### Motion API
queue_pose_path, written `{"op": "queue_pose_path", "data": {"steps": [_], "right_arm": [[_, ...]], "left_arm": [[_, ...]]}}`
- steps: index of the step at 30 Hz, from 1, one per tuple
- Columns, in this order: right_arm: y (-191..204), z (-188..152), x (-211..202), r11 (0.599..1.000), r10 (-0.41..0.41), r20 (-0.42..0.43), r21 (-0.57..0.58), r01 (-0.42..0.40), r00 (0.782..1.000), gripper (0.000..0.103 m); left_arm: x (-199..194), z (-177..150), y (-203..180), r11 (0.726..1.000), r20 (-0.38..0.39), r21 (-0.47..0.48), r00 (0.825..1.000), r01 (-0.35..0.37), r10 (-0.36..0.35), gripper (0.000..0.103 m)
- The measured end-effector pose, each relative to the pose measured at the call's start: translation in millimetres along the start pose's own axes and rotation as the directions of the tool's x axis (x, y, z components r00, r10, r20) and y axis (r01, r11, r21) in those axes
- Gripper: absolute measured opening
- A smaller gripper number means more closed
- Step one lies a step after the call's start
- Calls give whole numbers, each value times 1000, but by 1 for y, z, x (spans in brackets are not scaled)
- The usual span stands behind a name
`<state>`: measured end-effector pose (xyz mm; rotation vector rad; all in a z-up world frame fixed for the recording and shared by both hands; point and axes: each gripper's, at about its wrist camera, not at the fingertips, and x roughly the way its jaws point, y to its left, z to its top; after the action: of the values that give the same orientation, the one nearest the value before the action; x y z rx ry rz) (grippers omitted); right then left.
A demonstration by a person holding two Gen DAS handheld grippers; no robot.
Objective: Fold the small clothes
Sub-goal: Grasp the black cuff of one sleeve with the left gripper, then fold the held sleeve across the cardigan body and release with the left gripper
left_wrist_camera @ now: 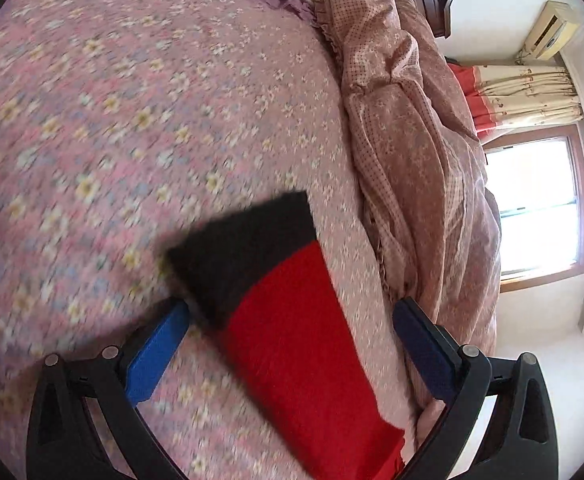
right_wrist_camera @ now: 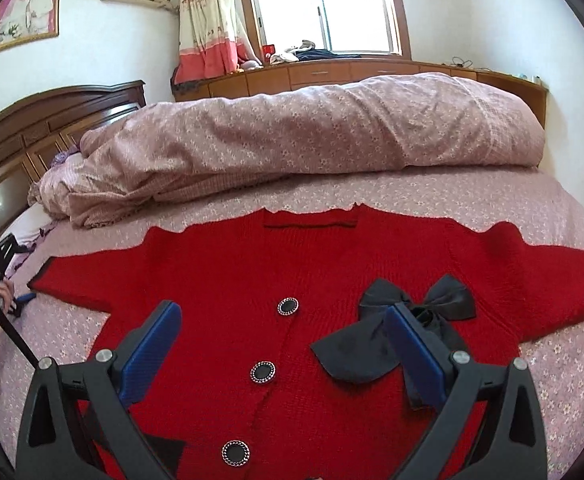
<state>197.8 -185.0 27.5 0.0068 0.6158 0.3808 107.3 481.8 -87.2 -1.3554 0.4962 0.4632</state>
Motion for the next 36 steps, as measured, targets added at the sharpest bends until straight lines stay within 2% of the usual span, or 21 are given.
{"op": "queue_pose_path", "data": {"steps": [3,5,6,7,8,9,10,11,14,17,18,21,23,27,30,33,36], "right_arm": [[0,-2,4,1000,-1,-13,1,1,1000,103],[1,-3,6,1000,-9,-19,-11,9,1000,103],[1,-3,7,1000,-16,-22,-16,15,1000,103],[1,-4,8,1000,-17,-23,-16,16,1000,103],[1,-4,8,1000,-13,-26,-14,12,1000,103],[1,-4,8,1000,-11,-27,-15,10,1000,103],[1,-4,8,1000,-12,-27,-17,12,1000,103],[2,-4,7,1000,-15,-26,-20,14,1000,103],[2,-3,3,999,-29,-16,-39,29,999,103],[0,0,-1,997,-59,-3,-53,59,998,103],[-3,2,-3,997,-64,4,-47,64,998,103],[-16,10,-7,998,-67,11,-7,67,998,103],[-25,18,-12,996,-89,25,2,89,996,103],[-60,40,-25,984,-175,76,-2,176,982,103],[-96,49,-37,967,-250,95,77,244,964,103],[-138,49,-48,948,-243,67,229,222,968,103],[-174,48,-57,926,-218,53,326,190,975,103]], "left_arm": [[7,10,-2,1000,13,-2,1000,15,-15,97],[7,12,-2,1000,22,0,1000,15,-15,91],[7,13,0,1000,26,6,1000,-4,4,77],[7,15,2,1000,26,0,999,-28,28,53],[7,16,8,998,23,-27,998,-56,57,39],[7,18,14,996,18,-66,998,-60,61,22],[6,19,22,993,15,-103,999,-49,51,11],[5,20,28,990,16,-134,999,-35,38,6],[-1,21,29,988,19,-157,1000,6,-3,3],[-16,13,-3,995,57,-76,996,70,-66,3],[-20,5,-23,994,59,-31,992,109,-108,3],[-27,-31,-80,975,16,117,981,188,-192,3],[-31,-63,-115,949,-26,210,971,237,-237,3],[-24,-154,-190,872,-138,369,947,321,-291,3],[-9,-222,-235,805,-205,470,932,362,-299,3],[11,-304,-267,735,-266,556,920,389,-286,3],[37,-366,-276,709,-318,580,912,402,-258,3]]}}
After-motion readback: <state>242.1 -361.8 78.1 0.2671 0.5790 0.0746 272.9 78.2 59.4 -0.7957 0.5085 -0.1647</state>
